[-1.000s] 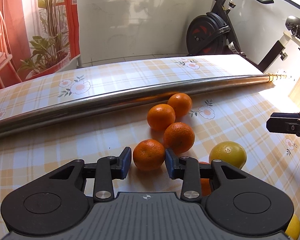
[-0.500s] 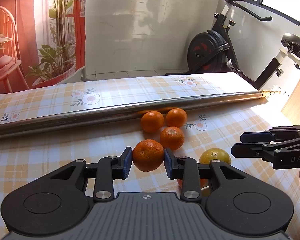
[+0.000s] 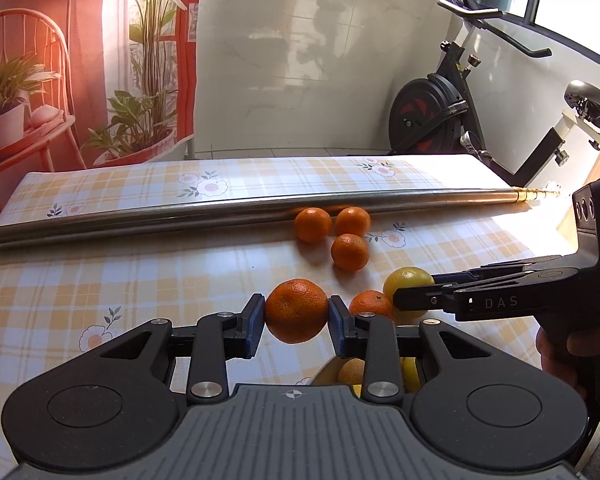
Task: Organize fruits
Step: 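Grasp the grapefruit with the right tool while the left tool grasps the mandarin, then lower the grapefruit into the plate and open the right tool while the left tool carries the mandarin over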
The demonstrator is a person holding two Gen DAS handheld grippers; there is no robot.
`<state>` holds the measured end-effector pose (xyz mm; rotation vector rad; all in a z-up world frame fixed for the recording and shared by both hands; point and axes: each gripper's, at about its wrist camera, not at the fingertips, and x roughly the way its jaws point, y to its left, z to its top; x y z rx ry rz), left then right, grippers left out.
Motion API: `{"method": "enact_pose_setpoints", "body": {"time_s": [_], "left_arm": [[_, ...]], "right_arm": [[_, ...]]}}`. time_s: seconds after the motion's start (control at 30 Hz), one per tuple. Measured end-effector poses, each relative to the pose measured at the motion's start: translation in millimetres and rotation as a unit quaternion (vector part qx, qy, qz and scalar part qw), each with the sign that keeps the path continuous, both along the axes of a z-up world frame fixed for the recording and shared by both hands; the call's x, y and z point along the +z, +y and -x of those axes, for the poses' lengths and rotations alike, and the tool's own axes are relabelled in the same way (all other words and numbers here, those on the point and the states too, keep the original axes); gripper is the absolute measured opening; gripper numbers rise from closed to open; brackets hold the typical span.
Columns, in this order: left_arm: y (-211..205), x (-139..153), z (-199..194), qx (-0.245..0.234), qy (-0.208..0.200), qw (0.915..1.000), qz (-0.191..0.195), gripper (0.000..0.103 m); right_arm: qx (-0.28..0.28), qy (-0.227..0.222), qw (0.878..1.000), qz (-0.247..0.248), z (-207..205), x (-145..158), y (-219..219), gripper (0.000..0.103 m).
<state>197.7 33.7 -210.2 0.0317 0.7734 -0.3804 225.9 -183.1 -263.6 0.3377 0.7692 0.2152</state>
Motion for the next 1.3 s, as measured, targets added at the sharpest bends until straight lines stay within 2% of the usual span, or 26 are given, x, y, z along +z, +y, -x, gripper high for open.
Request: {"method": "enact_pose_setpoints", "body": {"time_s": [0.6,0.87,1.03,1.3], "left_arm": [[-12.3,11.7,62.6,-0.013,0.002,0.9997,0.019,0.036],[-12.3,2.1,92.6,-0.019,0.020,0.9995,0.016,0.036],[-14.4,-4.9,108.6,-0.022,0.028,0.9994,-0.004,0.036],[-9.8,-7.0,113.8,-0.008,0.033,0.9994,-0.002,0.036]], "right_arm": [[-0.024,-0.055,0.998,0.005,60.1,32.3,-7.0,0.042],[-0.030,-0.055,0.998,0.009,93.7,36.9,-3.0,0.042],[-0.029,-0.054,0.998,0.016,112.3,40.6,0.1,0.042],[-0.027,-0.048,0.998,0.031,132.4,42.5,3.1,0.042]]}}
